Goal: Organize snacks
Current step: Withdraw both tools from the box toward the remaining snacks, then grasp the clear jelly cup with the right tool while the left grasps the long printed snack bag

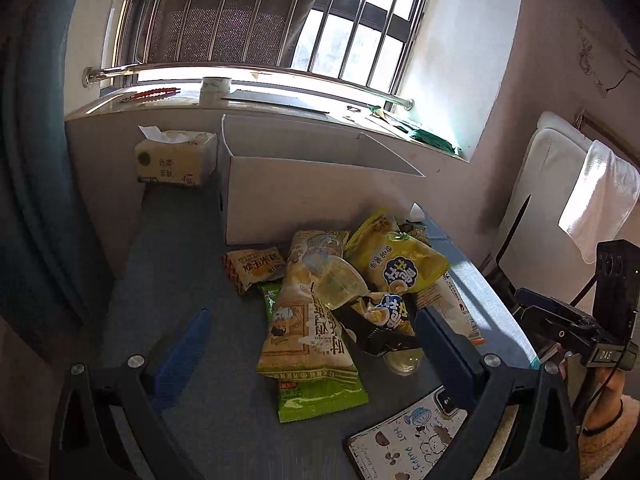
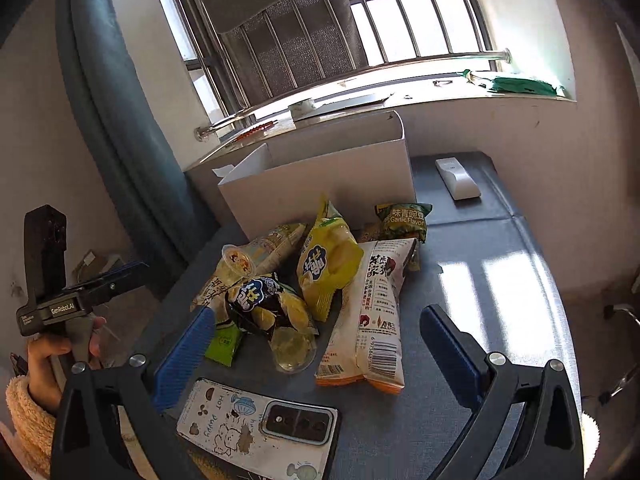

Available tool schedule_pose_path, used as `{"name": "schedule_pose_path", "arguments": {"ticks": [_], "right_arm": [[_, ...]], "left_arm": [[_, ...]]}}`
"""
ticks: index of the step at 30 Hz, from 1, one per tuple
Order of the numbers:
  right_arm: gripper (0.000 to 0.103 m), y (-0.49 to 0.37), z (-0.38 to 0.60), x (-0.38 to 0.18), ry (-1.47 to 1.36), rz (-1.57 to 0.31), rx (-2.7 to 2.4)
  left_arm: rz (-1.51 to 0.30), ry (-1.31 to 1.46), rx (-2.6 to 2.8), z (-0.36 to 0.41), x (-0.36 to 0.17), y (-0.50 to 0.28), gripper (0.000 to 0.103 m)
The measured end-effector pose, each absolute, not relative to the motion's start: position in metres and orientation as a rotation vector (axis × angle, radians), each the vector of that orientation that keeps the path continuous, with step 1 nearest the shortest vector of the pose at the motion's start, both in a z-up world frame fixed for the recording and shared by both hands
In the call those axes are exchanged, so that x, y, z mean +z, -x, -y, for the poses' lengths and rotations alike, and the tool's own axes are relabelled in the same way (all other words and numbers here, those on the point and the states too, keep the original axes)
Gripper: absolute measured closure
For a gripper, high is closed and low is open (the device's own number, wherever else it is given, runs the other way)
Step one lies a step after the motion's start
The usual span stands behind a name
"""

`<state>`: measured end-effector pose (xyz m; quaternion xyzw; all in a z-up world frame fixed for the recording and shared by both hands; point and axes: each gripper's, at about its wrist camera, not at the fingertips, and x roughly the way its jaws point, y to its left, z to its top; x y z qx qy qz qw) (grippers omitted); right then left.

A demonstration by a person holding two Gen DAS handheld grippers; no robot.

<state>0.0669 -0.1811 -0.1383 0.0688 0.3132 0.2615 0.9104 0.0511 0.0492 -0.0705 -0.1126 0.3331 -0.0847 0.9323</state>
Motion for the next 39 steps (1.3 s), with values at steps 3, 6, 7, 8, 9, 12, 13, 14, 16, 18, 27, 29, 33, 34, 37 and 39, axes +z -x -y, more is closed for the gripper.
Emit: {"name": "schedule_pose_path", "arguments": {"ticks": [3, 6, 7, 8, 9, 12, 13, 14, 16, 18, 27, 29, 33, 34, 37, 39], "right_arm": [[0.000, -0.064, 0.178, -0.148, -0.116, -0.677, 0.538], [0.000, -0.066, 0.171, -0.148, -0.109, -0.674, 0.547], [0.000, -0.066, 0.167, -0.149, -0.110, -0.675, 0.562], [0.000, -0.067, 0.163, -0.148, -0.106, -0.677, 0.574], [0.000, -0.068, 0.157, -0.147, -0.093, -0.674, 0.583], [0.000, -0.071, 0.135, -0.143, -0.007, -0.659, 0.603], [0.000, -0.074, 0.127, -0.142, 0.032, -0.653, 0.607], [0.000, -0.077, 0.118, -0.140, 0.075, -0.645, 0.618], [0.000, -0.085, 0.100, -0.138, 0.154, -0.634, 0.642], [0.000, -0.094, 0.083, -0.137, 0.202, -0.628, 0.662], [0.000, -0.145, 0.020, -0.151, 0.269, -0.721, 0.724], [0.000, -0.152, 0.015, -0.155, 0.265, -0.754, 0.724], [0.000, -0.156, 0.010, -0.160, 0.267, -0.769, 0.723], [0.001, -0.157, 0.009, -0.160, 0.251, -0.774, 0.727], [0.069, -0.162, 0.005, -0.164, 0.249, -0.816, 0.745], [0.071, -0.161, 0.004, -0.164, 0.291, -0.811, 0.712]], "left_arm": [[-0.686, 0.248, -0.172, -0.046, -0.076, -0.045, 0.000], [-0.685, 0.233, -0.173, -0.044, -0.076, -0.045, 0.000], [-0.688, 0.229, -0.174, -0.043, -0.076, -0.046, 0.000], [-0.686, 0.230, -0.173, -0.043, -0.075, -0.046, 0.000], [-0.680, 0.235, -0.174, -0.044, -0.075, -0.045, 0.000], [-0.678, 0.241, -0.178, -0.047, -0.075, -0.044, 0.000], [-0.675, 0.237, -0.173, -0.048, -0.075, -0.042, 0.000], [-0.672, 0.235, -0.167, -0.050, -0.074, -0.040, 0.000], [-0.664, 0.239, -0.155, -0.056, -0.073, -0.036, 0.000], [-0.658, 0.253, -0.138, -0.064, -0.073, -0.031, 0.000], [-0.661, 0.333, -0.071, -0.103, -0.082, -0.017, 0.000], [-0.661, 0.343, -0.064, -0.108, -0.083, -0.016, 0.000], [-0.666, 0.369, -0.057, -0.114, -0.088, -0.016, 0.000], [-0.671, 0.372, -0.055, -0.115, -0.089, -0.017, 0.000], [-0.677, 0.362, -0.061, -0.111, -0.091, -0.018, 0.000], [-0.681, 0.348, -0.063, -0.108, -0.090, -0.020, 0.000]]}}
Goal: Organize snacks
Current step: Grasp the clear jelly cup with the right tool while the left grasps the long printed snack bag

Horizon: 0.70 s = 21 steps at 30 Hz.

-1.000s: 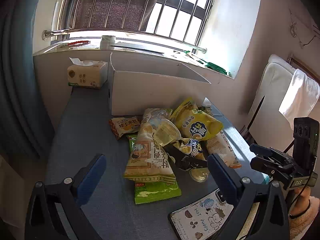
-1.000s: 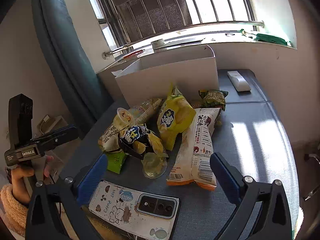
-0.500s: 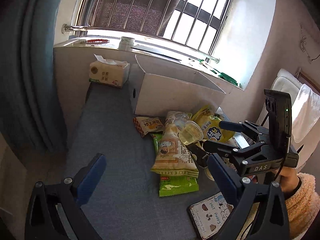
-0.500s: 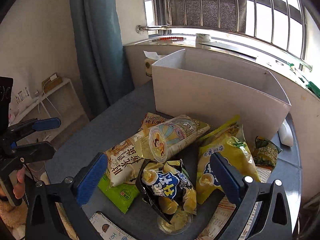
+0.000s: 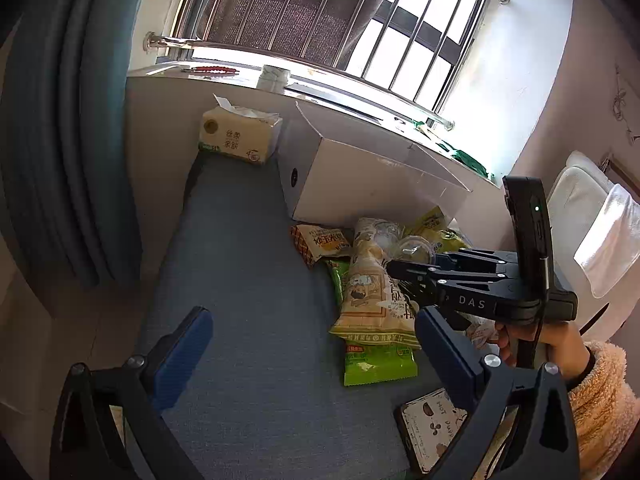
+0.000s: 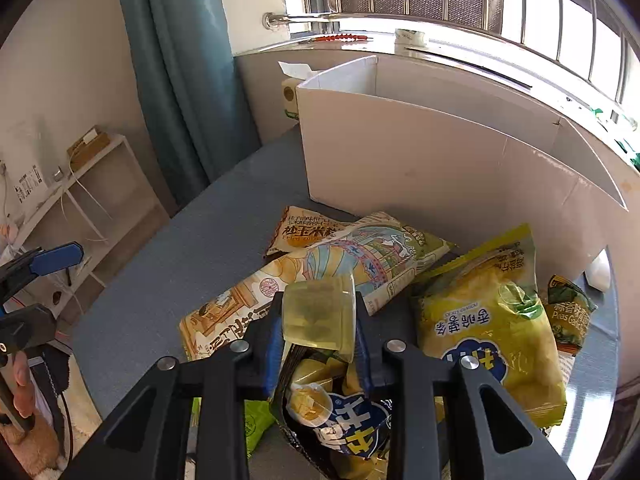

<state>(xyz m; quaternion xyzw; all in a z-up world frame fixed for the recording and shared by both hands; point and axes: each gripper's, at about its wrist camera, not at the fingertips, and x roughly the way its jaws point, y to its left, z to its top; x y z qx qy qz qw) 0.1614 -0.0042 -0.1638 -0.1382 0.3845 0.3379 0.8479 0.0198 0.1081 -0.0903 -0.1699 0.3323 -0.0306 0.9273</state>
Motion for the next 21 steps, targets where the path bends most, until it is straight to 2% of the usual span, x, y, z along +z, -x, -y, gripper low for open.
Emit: {"name": "schedule_pose_path", "arguments": {"ticks": [9, 17, 21], "right_arm": [[0.071, -0.139, 0.056, -0.129, 0.096, -0.731, 0.759], [0.071, -0.108, 0.140, -0.108, -0.149, -0.653, 0.676], [0.071, -0.093, 0.162, -0.110, -0.173, -0.645, 0.647]], "left_arm": [[-0.731, 0.275, -0.131, -0.085, -0.087, -0.052, 0.000], [-0.851, 0.139, -0.212, -0.038, -0.092, -0.134, 0.000], [-0.916, 0.097, -0.212, -0.024, -0.102, -0.172, 0.000]]}}
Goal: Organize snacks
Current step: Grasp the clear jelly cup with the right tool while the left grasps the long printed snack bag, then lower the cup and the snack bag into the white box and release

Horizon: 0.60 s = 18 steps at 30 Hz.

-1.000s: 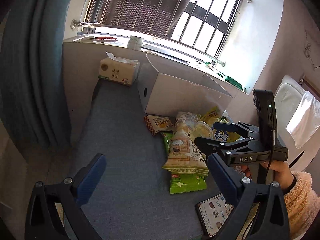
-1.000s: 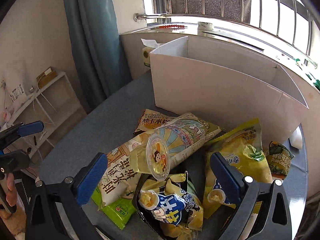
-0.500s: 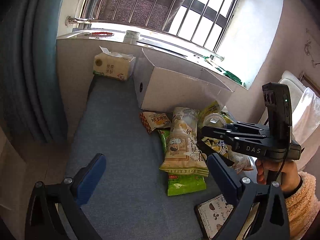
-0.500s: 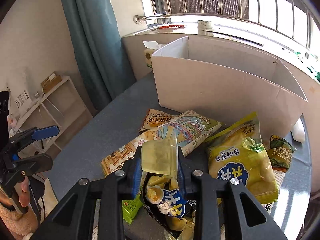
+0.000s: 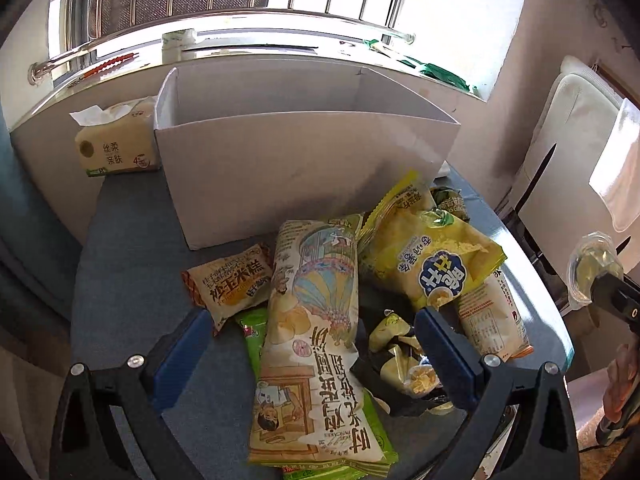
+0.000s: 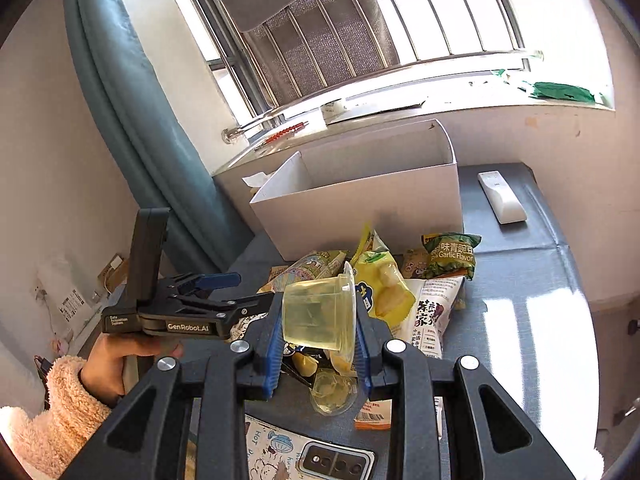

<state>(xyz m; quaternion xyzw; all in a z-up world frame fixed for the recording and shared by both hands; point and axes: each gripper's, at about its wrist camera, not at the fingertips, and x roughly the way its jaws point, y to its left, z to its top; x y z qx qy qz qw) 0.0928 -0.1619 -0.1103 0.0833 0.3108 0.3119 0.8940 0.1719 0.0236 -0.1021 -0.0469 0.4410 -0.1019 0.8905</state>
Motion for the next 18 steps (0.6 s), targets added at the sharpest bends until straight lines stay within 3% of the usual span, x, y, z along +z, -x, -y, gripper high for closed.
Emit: {"name": "schedule_pose_path", "arguments": {"ticks": [3, 4, 5, 6, 8, 18], "right_arm": [[0.071, -0.088, 0.171, -0.115, -0.182, -0.655, 0.638], [0.071, -0.088, 0.174, -0.116, -0.190, -0.657, 0.639], [0.071, -0.089, 0.176, -0.117, -0.197, -0.657, 0.637], [0.071, -0.089, 0.176, -0.118, -0.197, -0.661, 0.641], [0.071, -0.088, 0.181, -0.119, -0.198, -0.660, 0.640], [0.071, -0.100, 0.169, -0.125, -0.229, -0.658, 0.681]], "left_arm": [[-0.988, 0.097, -0.205, -0.019, -0.118, -0.194, 0.003], [-1.000, 0.099, -0.200, -0.020, -0.123, -0.199, 0.010], [-1.005, 0.101, -0.189, -0.021, -0.128, -0.202, 0.034], [-1.019, 0.104, -0.198, -0.021, -0.134, -0.204, 0.047], [-0.983, 0.117, -0.219, -0.023, -0.132, -0.200, 0.064], [-0.745, 0.257, -0.198, -0.061, -0.065, -0.157, 0.068]]}}
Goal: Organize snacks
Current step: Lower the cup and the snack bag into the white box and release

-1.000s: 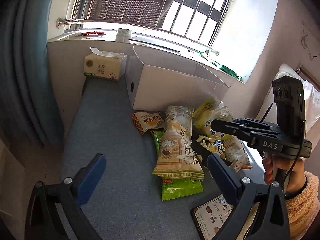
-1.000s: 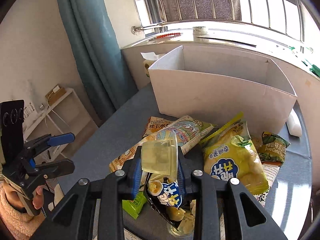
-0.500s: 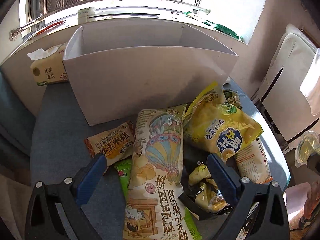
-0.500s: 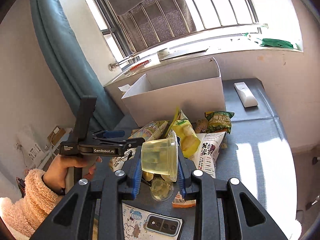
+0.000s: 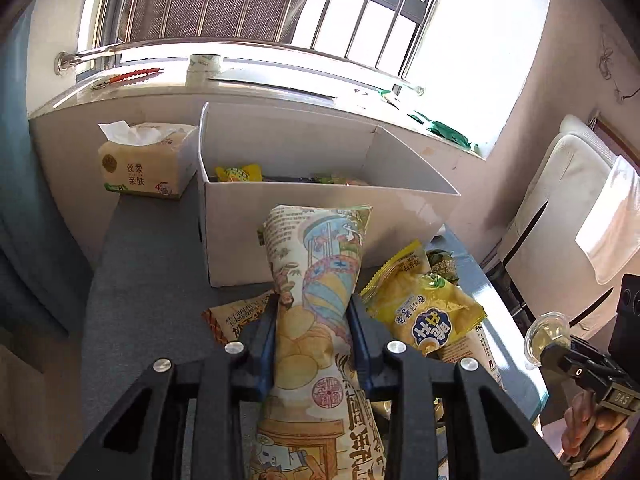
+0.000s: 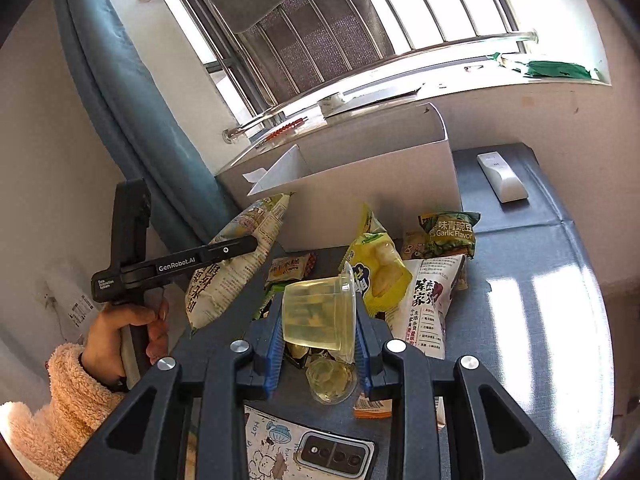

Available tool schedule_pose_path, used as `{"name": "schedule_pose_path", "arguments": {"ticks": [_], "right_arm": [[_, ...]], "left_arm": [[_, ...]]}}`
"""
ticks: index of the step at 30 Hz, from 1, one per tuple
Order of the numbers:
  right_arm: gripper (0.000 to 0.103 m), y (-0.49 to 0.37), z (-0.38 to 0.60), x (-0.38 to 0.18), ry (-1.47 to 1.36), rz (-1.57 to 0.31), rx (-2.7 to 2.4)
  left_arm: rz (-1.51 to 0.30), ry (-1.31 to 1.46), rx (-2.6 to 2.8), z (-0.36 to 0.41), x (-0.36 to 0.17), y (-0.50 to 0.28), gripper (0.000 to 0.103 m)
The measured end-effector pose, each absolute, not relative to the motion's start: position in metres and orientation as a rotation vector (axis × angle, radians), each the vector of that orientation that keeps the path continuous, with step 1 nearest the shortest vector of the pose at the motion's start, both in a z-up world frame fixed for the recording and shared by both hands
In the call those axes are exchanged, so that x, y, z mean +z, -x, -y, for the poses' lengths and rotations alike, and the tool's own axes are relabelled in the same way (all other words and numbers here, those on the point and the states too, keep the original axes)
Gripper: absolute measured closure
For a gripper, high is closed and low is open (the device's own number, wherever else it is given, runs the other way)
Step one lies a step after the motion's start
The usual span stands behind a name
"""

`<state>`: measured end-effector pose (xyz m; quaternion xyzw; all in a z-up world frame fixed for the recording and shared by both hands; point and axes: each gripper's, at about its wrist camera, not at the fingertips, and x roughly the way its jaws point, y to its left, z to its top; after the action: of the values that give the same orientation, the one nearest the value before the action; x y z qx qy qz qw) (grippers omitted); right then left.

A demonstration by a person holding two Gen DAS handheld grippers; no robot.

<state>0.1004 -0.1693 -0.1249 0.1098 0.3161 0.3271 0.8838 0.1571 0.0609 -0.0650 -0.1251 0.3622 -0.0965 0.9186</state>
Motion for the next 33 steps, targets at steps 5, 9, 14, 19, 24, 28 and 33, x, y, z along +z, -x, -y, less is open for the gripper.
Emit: {"name": "schedule_pose_path", "arguments": {"ticks": [5, 9, 14, 19, 24, 28, 33], "right_arm": [[0.071, -0.129, 0.147, -0.107, -0.200, -0.639, 0.691], [0.071, -0.173, 0.127, -0.079, -0.161, -0.609, 0.694], [0.071, -0.252, 0.104, -0.056, -0.129, -0.625, 0.625], [0.071, -0.318, 0.093, -0.058, -0.122, -0.703, 0.553], [0.054, -0.347, 0.095, -0.065, -0.132, -0.736, 0.524], [0.000, -0.350, 0.117, -0.066, -0.232, -0.701, 0.465], [0.000, -0.340, 0.128, -0.054, -0.203, -0.679, 0.444]], "left_arm": [[-0.660, 0.310, -0.194, -0.085, -0.028, -0.171, 0.068], [-0.607, 0.344, -0.202, -0.087, -0.001, -0.206, 0.068], [-0.601, 0.335, -0.154, -0.082, 0.019, -0.271, 0.068], [-0.633, 0.340, -0.120, -0.079, 0.012, -0.327, 0.068], [-0.693, 0.288, -0.099, -0.070, -0.004, -0.349, 0.056], [-0.660, 0.323, -0.066, -0.077, -0.003, -0.337, 0.000], [-0.647, 0.297, -0.090, -0.080, 0.012, -0.318, 0.000]]}}
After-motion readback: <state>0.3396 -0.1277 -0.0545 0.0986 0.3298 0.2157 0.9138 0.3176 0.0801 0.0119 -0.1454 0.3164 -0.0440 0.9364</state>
